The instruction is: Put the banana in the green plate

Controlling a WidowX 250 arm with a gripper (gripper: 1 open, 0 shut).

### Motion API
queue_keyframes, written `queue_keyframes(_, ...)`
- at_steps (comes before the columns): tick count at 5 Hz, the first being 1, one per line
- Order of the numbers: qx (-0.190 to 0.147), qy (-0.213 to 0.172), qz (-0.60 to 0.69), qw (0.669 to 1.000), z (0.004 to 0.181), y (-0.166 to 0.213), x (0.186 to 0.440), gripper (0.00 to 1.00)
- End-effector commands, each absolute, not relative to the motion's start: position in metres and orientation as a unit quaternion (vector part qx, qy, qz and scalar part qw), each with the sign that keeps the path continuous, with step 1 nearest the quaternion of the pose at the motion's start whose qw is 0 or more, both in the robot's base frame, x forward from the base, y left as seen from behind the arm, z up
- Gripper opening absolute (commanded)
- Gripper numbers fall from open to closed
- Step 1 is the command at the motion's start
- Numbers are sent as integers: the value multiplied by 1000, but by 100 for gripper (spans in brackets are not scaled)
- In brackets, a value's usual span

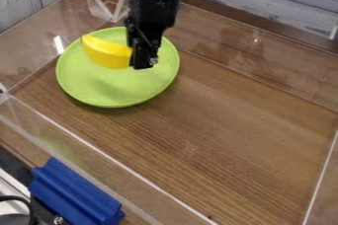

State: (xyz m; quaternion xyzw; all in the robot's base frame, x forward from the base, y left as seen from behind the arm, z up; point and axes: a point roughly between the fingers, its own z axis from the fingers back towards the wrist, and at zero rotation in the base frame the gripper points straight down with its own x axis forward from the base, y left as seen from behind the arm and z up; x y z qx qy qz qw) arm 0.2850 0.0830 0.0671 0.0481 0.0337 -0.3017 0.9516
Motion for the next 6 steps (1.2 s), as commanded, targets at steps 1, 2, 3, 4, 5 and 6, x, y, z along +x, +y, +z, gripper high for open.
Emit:
queue_keyframes(1,68,6,-302,951,82,88,297,0)
queue_keyframes(2,70,7,-305,950,80,90,297,0)
queue_keyframes(3,72,9,-308,949,78,91,298,0)
queue_keyframes(4,74,9,-311,947,77,92,298,0)
queue_keyframes(5,75,10,-314,946,75,94,298,0)
queue_keyframes(6,76,11,-317,945,73,95,298,0)
